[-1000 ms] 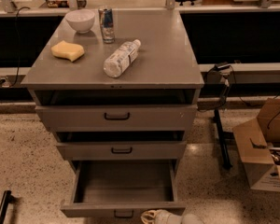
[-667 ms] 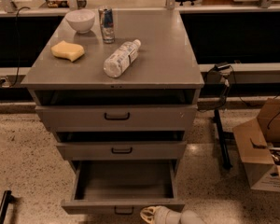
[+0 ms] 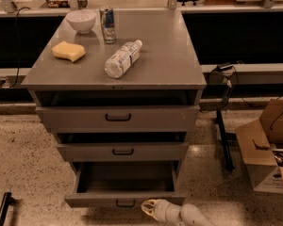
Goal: Close bottom drawer
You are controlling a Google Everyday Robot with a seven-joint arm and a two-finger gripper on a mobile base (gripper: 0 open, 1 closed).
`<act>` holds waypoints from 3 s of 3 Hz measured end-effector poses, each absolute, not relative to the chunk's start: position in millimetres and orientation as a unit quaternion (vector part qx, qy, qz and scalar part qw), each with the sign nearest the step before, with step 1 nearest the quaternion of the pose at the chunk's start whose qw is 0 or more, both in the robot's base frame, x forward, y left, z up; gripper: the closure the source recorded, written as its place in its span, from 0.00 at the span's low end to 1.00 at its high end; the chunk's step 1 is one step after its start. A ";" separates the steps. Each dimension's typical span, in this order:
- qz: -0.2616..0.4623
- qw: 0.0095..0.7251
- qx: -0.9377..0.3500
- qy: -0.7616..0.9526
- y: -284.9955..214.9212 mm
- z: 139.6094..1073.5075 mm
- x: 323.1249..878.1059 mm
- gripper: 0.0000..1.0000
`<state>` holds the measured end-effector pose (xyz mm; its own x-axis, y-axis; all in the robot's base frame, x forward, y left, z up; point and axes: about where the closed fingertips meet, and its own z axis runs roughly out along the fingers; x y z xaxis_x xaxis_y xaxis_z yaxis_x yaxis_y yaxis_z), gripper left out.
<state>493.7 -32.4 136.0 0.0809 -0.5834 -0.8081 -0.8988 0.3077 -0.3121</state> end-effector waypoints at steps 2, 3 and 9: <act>0.154 0.472 -0.545 0.675 -42.9 134.6 553.7 1.00; 0.154 0.471 -0.547 0.675 -41.6 133.8 553.1 1.00; 0.148 0.529 -0.498 0.671 -14.5 103.4 619.1 1.00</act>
Offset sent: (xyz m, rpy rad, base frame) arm 0.0666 -0.0126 0.0011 -0.0051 0.0027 -0.0630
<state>619.1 -14.5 103.4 0.0565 -0.5116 -0.8574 -0.8250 0.4597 -0.3286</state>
